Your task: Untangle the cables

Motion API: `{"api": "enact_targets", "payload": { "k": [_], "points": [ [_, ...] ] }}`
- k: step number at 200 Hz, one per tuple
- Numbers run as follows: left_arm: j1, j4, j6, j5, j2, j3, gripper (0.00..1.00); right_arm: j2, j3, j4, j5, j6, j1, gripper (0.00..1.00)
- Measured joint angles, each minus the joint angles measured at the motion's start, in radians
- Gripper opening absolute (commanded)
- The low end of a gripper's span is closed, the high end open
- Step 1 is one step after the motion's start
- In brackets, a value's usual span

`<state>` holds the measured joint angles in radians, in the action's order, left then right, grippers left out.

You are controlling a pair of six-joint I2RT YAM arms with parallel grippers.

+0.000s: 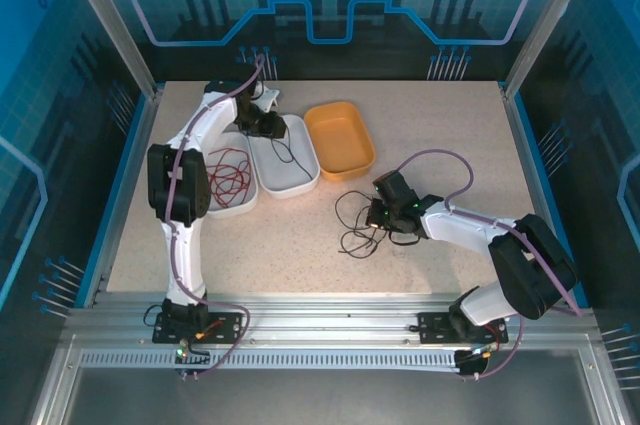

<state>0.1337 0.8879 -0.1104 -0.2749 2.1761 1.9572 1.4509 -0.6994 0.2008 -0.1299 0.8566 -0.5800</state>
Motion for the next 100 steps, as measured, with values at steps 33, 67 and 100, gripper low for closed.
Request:
{"api": "enact_targets", "payload": {
  "k": [33,67,100],
  "points": [
    [0.000,0.011,0.013,0.074,0.015,0.024,0.52,0.000,0.000,0.000,0.000,0.000,-0.002,0.00],
    [0.000,-0.006,0.043,0.129,0.011,0.014,0.57,-0.003,0.000,0.001,0.000,0.000,-0.002,0.00],
    [0.000,-0.028,0.072,0.140,0.001,-0.015,0.58,-0.011,0.000,0.000,-0.001,0.000,-0.002,0.00]
  ]
}}
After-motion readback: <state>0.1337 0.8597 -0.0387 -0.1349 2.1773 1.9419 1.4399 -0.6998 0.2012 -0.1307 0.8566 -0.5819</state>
